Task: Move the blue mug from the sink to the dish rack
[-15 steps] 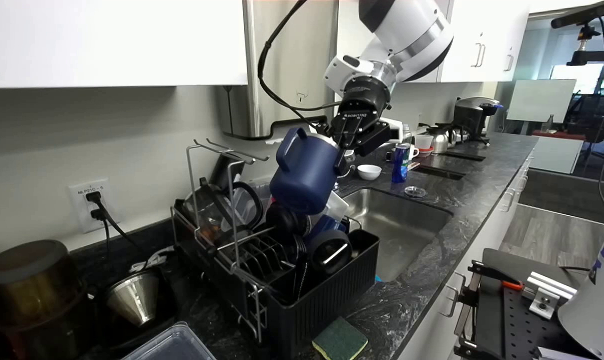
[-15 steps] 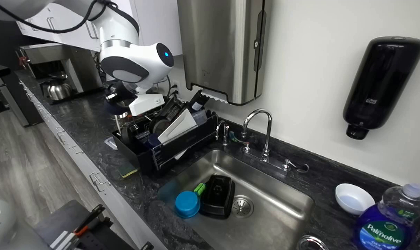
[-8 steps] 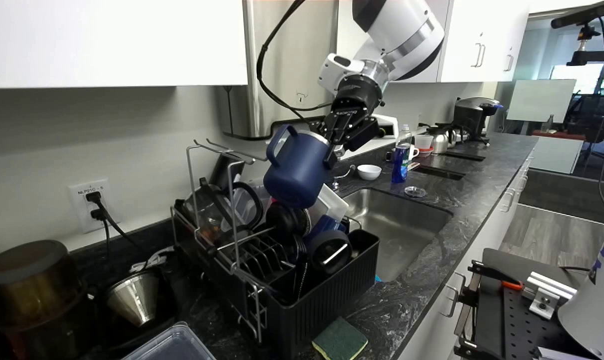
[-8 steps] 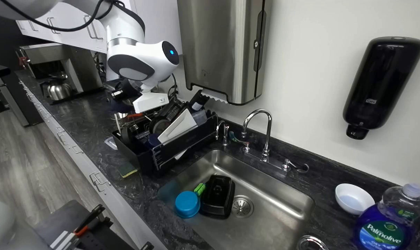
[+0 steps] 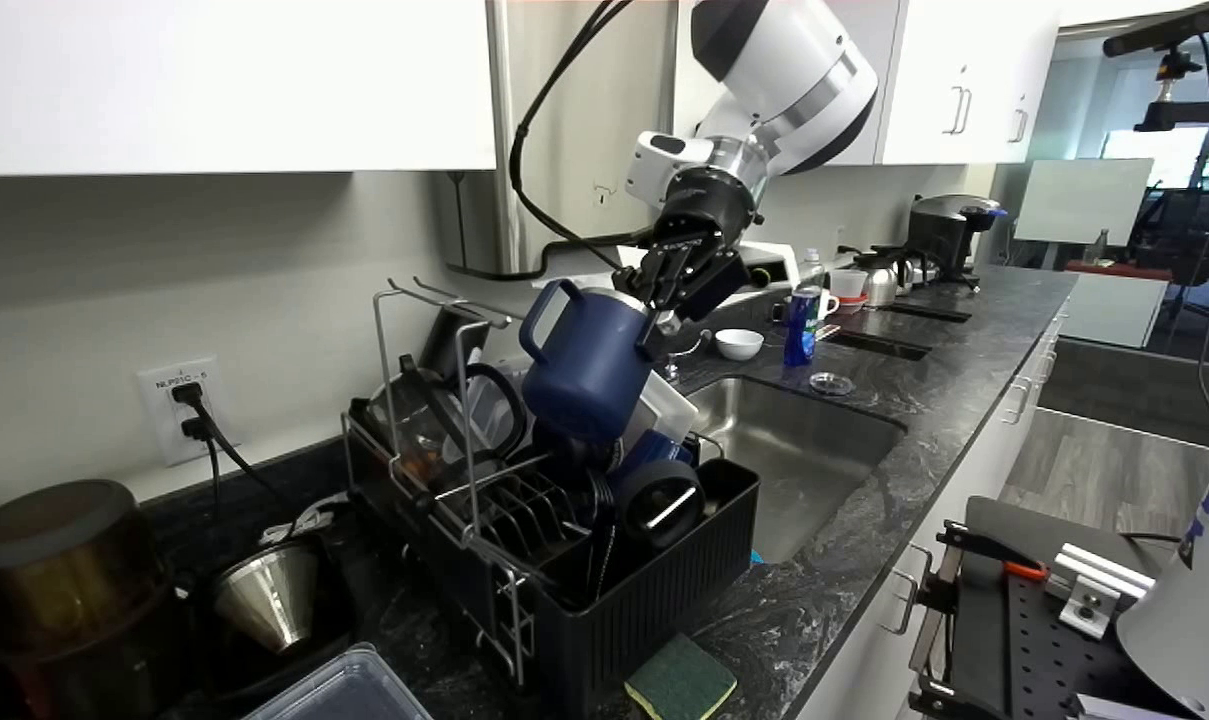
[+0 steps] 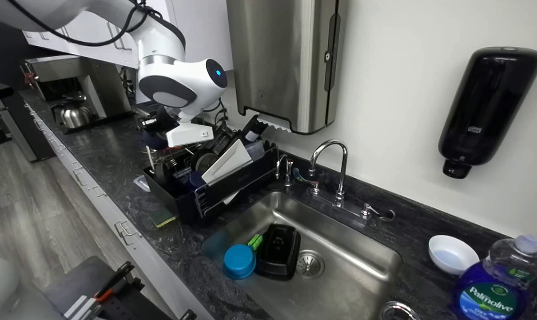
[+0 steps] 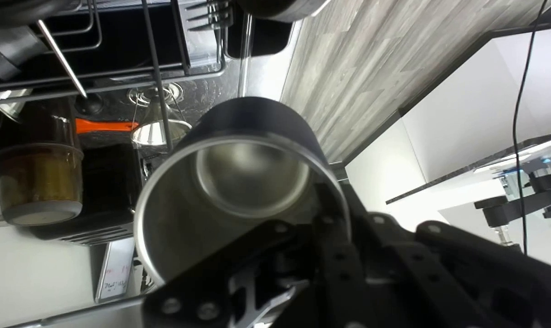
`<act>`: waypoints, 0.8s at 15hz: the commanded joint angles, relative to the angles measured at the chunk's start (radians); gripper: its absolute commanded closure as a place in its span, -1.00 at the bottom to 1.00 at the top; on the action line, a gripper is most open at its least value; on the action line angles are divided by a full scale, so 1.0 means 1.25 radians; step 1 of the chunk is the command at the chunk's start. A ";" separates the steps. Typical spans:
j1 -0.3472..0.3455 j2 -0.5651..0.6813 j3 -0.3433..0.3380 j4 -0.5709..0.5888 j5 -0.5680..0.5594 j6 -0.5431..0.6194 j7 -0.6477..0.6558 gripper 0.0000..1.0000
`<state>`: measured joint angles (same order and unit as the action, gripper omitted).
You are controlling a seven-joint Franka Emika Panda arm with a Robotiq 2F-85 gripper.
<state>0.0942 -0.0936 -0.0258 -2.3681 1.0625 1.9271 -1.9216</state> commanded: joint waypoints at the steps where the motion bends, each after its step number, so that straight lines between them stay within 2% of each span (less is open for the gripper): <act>1: -0.014 -0.018 0.021 -0.004 0.036 0.019 0.018 0.97; 12: -0.020 -0.012 0.019 0.000 0.054 0.022 0.031 0.97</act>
<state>0.0920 -0.1041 -0.0183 -2.3667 1.1061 1.9414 -1.8899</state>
